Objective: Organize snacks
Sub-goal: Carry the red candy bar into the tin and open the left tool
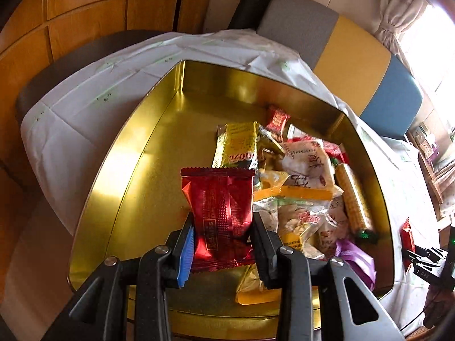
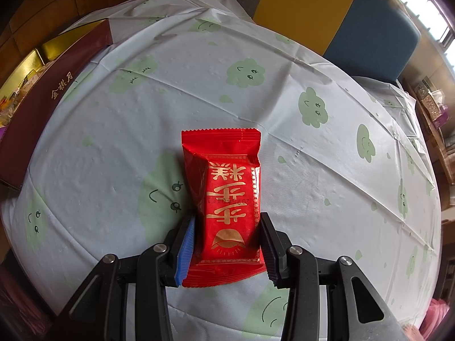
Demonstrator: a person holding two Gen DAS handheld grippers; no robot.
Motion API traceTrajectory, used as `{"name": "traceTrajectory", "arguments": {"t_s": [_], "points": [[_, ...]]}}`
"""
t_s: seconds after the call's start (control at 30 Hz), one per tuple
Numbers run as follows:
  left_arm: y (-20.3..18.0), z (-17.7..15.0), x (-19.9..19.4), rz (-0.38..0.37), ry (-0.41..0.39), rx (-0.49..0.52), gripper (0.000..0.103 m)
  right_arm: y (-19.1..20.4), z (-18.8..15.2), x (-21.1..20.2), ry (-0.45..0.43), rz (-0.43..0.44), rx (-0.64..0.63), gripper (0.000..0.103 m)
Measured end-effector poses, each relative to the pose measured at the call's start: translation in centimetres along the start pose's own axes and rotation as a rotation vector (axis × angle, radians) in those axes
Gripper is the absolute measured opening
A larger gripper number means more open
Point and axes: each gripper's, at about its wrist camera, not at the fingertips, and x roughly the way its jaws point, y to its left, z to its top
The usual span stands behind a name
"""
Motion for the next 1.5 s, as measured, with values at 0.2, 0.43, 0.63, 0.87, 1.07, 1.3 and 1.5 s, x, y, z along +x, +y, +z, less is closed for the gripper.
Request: {"name": "traceTrajectory", "arguments": {"t_s": [0.2, 0.43, 0.63, 0.87, 1.07, 1.3, 1.5], "points": [[-0.3, -0.5, 0.5, 0.064, 0.012, 0.038, 0.037, 0.0, 0.0, 0.0, -0.001, -0.003, -0.002, 0.044], [-1.0, -1.0, 0.1, 0.113, -0.007, 0.084, 0.038, 0.0, 0.0, -0.1, -0.004, -0.007, -0.004, 0.044], [-1.5, -1.2, -0.4, 0.14, -0.04, 0.111, 0.038, 0.0, -0.1, -0.1, -0.005, -0.009, -0.005, 0.044], [-1.7, -1.3, -0.8, 0.145, -0.053, 0.114, 0.039, 0.1, -0.1, -0.1, -0.007, -0.013, -0.009, 0.044], [-1.9, -1.3, -1.2, 0.138, -0.064, 0.112, 0.046, 0.1, -0.1, -0.1, -0.008, -0.014, -0.011, 0.044], [-2.0, -1.1, -1.4, 0.132, -0.071, 0.112, 0.047, 0.2, -0.2, -0.2, -0.014, -0.022, -0.022, 0.044], [-2.1, -1.1, -1.8, 0.128, -0.084, 0.118, 0.051, 0.2, -0.1, -0.2, -0.014, -0.02, -0.016, 0.044]]}}
